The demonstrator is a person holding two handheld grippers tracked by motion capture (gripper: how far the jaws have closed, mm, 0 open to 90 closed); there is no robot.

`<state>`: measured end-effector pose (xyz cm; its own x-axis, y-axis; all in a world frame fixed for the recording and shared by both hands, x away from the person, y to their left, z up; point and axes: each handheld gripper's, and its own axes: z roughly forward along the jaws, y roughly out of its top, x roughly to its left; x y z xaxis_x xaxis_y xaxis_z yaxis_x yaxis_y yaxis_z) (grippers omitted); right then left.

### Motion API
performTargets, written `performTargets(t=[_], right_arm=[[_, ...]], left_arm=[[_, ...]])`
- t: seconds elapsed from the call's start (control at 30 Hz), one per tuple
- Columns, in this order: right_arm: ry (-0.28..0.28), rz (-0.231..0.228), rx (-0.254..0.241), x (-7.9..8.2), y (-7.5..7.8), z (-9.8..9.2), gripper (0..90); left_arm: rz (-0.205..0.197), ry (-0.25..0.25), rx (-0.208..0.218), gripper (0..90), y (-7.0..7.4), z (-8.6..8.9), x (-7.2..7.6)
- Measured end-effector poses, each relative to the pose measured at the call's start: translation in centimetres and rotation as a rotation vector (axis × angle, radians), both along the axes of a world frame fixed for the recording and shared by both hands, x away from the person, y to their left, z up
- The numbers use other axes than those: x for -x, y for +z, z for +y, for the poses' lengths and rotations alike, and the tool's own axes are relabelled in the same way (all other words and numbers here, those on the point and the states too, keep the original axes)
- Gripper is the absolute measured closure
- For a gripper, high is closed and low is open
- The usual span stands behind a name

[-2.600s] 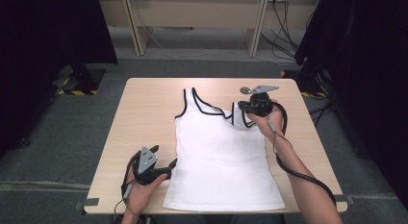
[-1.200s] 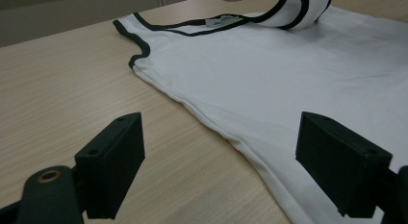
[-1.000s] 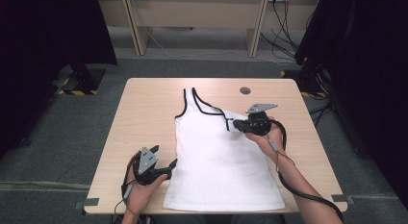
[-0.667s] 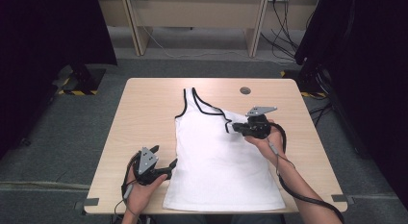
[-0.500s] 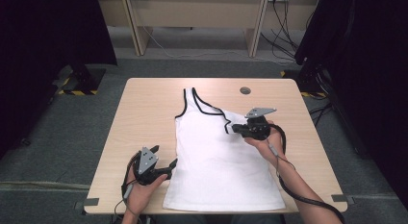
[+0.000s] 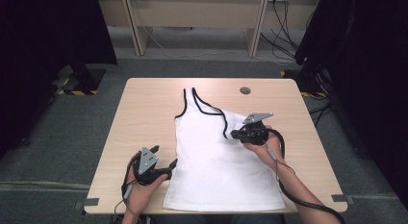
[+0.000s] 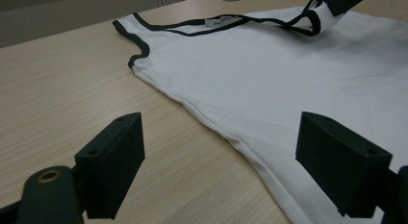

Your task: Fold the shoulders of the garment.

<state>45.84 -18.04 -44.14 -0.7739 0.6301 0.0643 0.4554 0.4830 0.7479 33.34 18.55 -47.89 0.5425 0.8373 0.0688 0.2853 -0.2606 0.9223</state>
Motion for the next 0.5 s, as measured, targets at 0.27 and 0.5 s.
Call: performTargets(t=[0.27,0.5], right_arm=[[0.006,0.024,0.010,0.3,-1.0,-0.2,84.0],[0.021,0.024,0.005,0.8,-1.1,0.0,80.9]], left_arm=[[-0.001,0.001,0.000,16.6,0.0,0.0,0.0],[-0.002,0.003,0.009,16.6,0.0,0.1,0.0]])
